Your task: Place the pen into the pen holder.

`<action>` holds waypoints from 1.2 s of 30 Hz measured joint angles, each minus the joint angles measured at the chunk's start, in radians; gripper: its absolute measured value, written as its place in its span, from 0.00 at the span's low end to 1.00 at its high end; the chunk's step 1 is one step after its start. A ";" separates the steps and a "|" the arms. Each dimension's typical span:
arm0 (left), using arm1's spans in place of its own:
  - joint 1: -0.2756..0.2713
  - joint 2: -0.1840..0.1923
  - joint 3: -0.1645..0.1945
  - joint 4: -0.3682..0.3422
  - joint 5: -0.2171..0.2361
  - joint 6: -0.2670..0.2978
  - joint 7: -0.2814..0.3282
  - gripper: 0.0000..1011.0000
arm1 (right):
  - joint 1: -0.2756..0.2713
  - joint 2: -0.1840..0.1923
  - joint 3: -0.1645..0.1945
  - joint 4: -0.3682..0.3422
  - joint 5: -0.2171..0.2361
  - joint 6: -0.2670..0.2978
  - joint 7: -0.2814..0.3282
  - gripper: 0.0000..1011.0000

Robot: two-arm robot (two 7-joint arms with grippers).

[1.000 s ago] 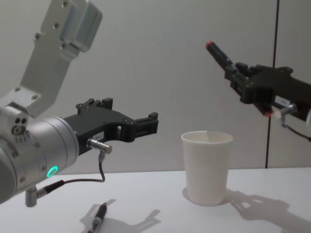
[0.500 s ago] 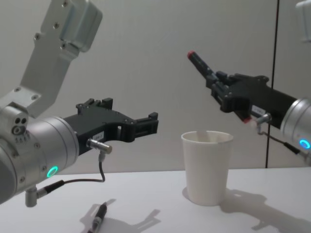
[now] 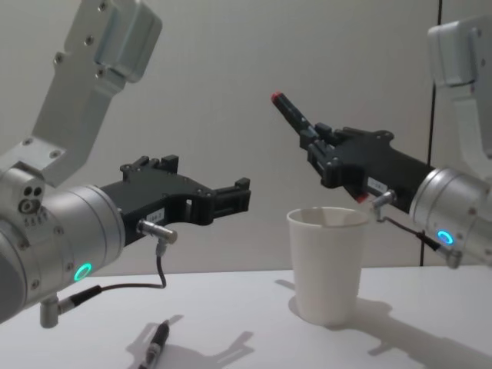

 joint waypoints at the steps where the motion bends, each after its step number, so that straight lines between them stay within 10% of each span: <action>1: 0.000 0.000 0.000 0.000 0.000 0.000 0.000 0.99 | 0.007 -0.004 -0.002 0.015 -0.001 -0.010 0.001 0.17; 36: 0.000 0.000 0.000 0.000 0.000 0.000 0.000 0.99 | 0.098 -0.059 -0.032 0.234 -0.019 -0.137 0.006 0.18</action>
